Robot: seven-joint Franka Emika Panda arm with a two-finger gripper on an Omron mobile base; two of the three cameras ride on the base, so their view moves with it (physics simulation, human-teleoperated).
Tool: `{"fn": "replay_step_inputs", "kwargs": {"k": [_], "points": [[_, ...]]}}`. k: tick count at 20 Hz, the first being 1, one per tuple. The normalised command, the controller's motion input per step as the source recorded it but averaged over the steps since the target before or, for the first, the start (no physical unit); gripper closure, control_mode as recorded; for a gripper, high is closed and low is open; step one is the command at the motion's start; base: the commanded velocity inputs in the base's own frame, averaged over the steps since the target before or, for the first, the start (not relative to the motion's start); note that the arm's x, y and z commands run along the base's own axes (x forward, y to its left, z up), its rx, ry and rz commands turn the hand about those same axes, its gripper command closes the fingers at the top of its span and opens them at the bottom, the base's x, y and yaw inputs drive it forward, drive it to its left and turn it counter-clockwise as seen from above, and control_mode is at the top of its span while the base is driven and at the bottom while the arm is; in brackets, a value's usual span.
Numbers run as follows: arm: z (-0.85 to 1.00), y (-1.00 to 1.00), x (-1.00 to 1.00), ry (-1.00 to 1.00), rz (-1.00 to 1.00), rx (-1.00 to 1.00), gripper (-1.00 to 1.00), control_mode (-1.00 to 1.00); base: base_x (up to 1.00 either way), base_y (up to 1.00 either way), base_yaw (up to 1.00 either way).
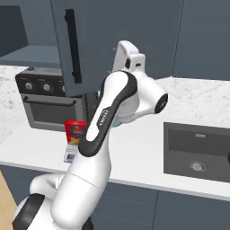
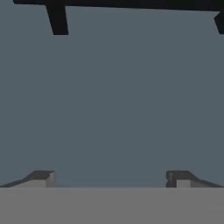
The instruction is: Pick the boxed food and place it on the digital scale for weighing, and close the cabinet.
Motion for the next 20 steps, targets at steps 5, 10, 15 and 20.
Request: {"fn": "replay_step_inputs", "kwargs": {"k": [5, 10, 15, 20], "points": [[0.00, 0.88, 0.98, 0.01, -0.26, -0.20, -1.00, -1.00, 0.00, 0.00, 0.00], [-0.01, 0.51, 0.97, 0.03, -0.26, -0.17, -1.00, -1.00, 0.00, 0.00, 0.00], [-0.25, 0.28, 1.00, 0.00, -0.17, -0.10, -1.00, -1.00, 0.00, 0.00, 0.00], [-0.44, 0.11, 1.00, -0.03, -0.14, -0.05, -1.00, -1.00, 0.00, 0.00, 0.00]]}}
